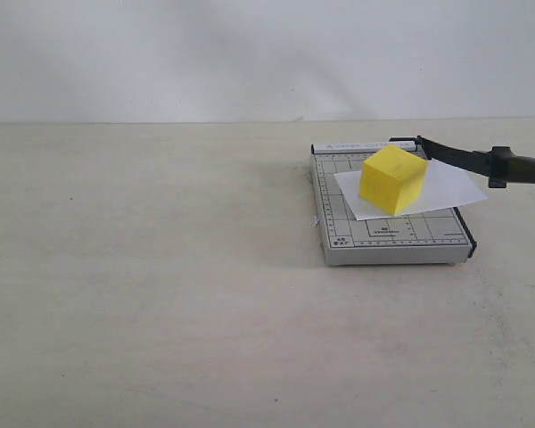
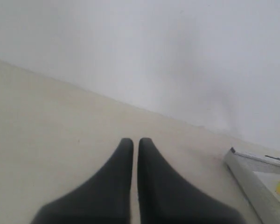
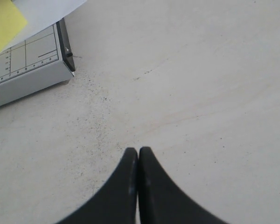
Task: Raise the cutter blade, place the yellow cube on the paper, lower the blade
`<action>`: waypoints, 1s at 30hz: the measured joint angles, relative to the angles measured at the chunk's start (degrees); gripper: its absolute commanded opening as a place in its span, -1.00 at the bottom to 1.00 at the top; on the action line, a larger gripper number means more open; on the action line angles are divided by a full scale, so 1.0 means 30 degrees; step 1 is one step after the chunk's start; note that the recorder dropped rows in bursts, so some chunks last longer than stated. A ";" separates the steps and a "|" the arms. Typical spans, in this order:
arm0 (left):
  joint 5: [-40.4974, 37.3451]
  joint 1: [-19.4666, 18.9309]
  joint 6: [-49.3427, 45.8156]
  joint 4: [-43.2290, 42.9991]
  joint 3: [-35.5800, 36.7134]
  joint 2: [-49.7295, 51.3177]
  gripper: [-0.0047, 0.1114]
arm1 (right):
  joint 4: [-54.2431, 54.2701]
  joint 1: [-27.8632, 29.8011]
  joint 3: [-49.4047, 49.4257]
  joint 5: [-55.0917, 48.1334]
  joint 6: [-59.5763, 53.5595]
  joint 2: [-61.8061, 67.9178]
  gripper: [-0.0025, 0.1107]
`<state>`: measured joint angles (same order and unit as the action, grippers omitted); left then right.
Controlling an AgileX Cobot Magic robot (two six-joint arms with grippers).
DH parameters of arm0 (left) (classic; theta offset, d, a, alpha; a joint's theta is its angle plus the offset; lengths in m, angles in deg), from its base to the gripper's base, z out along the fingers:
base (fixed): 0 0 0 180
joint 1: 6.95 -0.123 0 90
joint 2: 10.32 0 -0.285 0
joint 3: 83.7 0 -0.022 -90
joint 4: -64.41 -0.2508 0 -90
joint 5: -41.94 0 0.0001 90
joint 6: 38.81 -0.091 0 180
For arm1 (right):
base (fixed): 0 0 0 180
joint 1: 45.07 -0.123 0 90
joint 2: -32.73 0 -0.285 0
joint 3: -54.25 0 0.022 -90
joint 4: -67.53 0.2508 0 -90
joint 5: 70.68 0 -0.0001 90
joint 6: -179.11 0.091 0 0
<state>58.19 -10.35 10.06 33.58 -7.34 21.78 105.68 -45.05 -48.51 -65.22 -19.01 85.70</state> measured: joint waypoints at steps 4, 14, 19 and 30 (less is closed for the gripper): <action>0.0734 0.0209 -0.1788 -0.0102 0.0000 -0.2311 -0.84 | 0.0000 0.0000 0.0000 0.0000 0.0000 0.0000 -0.96; -0.1401 0.0236 -0.2592 -0.0960 0.0000 -0.7854 -0.84 | -0.0172 0.0000 -0.0306 0.0063 -0.0333 0.0000 -0.96; -0.3569 0.0236 -0.2592 -0.0700 0.0000 -0.8028 -0.84 | -0.2396 0.0000 -0.3094 -0.0577 -0.1418 0.0000 -0.96; -1.0439 0.0236 -0.1967 -0.0246 0.0226 -0.8028 -0.84 | -0.3988 -0.0008 -1.2134 -0.2456 -0.6241 0.0730 -0.96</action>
<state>26.87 -9.64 4.16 32.84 -6.66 -2.30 93.72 -45.07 -84.91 -72.59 -37.73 87.89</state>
